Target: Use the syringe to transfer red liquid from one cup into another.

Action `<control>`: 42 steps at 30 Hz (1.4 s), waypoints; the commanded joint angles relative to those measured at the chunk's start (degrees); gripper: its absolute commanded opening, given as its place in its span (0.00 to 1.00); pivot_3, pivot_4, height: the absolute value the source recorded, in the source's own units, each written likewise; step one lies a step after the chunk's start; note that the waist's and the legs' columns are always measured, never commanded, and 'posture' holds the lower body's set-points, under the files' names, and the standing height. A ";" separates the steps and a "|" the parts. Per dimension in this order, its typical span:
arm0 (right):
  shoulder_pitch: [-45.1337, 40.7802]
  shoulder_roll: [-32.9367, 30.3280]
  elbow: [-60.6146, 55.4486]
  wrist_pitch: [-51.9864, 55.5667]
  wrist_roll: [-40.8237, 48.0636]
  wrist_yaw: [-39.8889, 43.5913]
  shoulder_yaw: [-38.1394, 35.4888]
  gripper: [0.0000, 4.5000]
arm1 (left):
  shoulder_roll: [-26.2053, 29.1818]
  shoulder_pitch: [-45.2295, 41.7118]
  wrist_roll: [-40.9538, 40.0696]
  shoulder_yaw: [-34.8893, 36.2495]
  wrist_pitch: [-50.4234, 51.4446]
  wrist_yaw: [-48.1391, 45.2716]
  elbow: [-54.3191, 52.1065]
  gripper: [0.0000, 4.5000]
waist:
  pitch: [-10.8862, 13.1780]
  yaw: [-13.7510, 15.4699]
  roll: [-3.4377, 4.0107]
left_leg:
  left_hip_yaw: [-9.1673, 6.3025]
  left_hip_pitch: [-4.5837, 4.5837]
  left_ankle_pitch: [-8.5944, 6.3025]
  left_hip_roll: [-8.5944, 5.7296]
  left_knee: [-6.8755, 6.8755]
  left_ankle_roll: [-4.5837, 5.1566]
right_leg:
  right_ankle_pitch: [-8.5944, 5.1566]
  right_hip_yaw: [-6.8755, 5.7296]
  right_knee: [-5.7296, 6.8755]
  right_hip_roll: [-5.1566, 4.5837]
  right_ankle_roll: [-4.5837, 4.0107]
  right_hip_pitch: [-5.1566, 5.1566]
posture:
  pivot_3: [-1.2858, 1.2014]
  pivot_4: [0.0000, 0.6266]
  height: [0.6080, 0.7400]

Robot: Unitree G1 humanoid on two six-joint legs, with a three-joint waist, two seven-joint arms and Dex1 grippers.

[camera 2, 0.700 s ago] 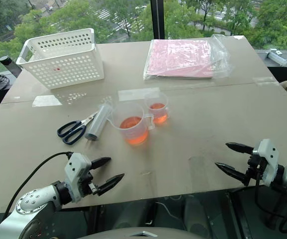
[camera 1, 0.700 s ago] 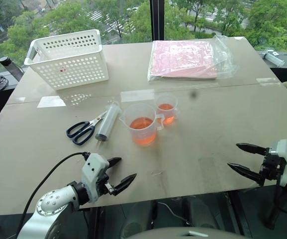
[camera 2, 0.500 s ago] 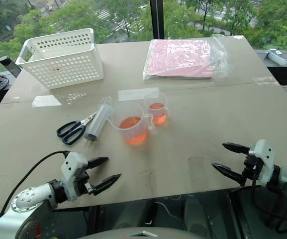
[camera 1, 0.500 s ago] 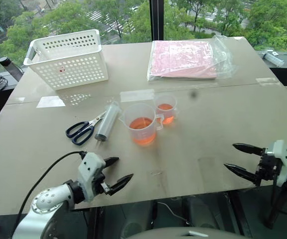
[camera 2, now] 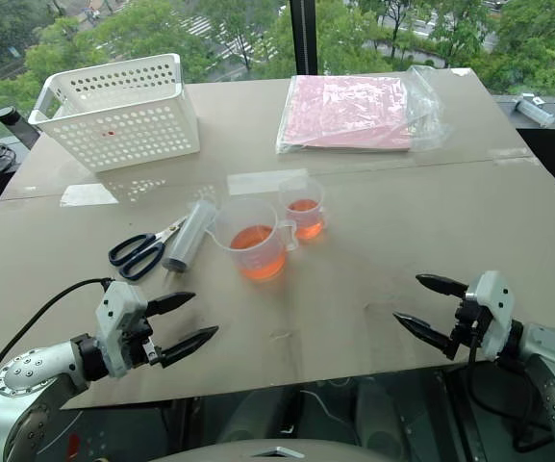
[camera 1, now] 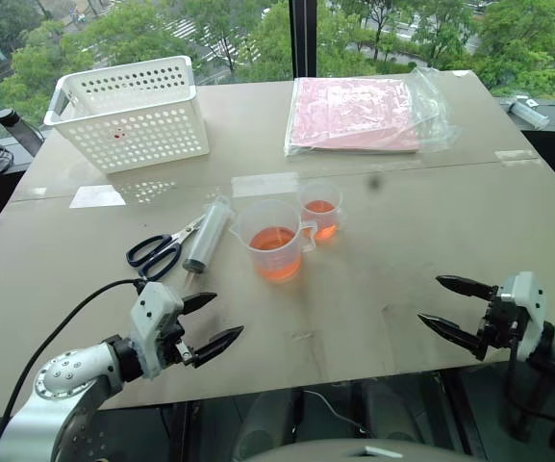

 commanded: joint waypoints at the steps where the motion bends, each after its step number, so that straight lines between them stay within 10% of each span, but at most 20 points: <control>1: -0.65 0.00 -3.26 0.43 0.86 -0.72 0.45 0.99 | 1.64 1.26 -2.05 3.45 0.64 -1.50 -1.69 1.00 | 0.00 0.01 0.00 | 0.00 0.00 0.00 0.00 0.00 0.00 | 0.00 0.00 0.00 0.00 0.00 0.00 | 0.52 0.24 1.00; 10: -4.16 -2.72 -13.16 10.32 12.28 -1.03 0.46 0.99 | 5.64 -13.99 -18.92 13.61 16.89 8.72 -2.24 1.00 | 0.06 0.13 -0.05 | -0.19 -0.02 0.01 0.00 0.04 0.00 | 0.00 -0.17 0.04 0.00 0.00 0.00 | 0.52 0.24 1.00; 24: -27.55 -8.48 -17.27 25.46 26.90 -16.82 -3.37 0.99 | 11.32 -63.26 -14.67 -2.77 67.56 33.04 15.23 1.00 | 0.41 -0.39 -0.73 | -0.12 -0.27 0.15 -0.10 -0.02 -0.32 | 0.04 -0.32 0.14 0.27 0.05 -0.33 | 0.52 0.24 1.00; 42: -43.90 -15.24 -19.07 36.61 35.34 -28.77 -1.56 0.99 | 15.59 -70.31 -28.97 -22.32 70.94 47.74 30.65 1.00 | 0.42 -1.17 -0.74 | -0.09 -0.29 0.14 -0.09 -0.02 -0.37 | 0.03 -0.01 0.18 0.02 0.05 -0.40 | 0.52 0.24 1.00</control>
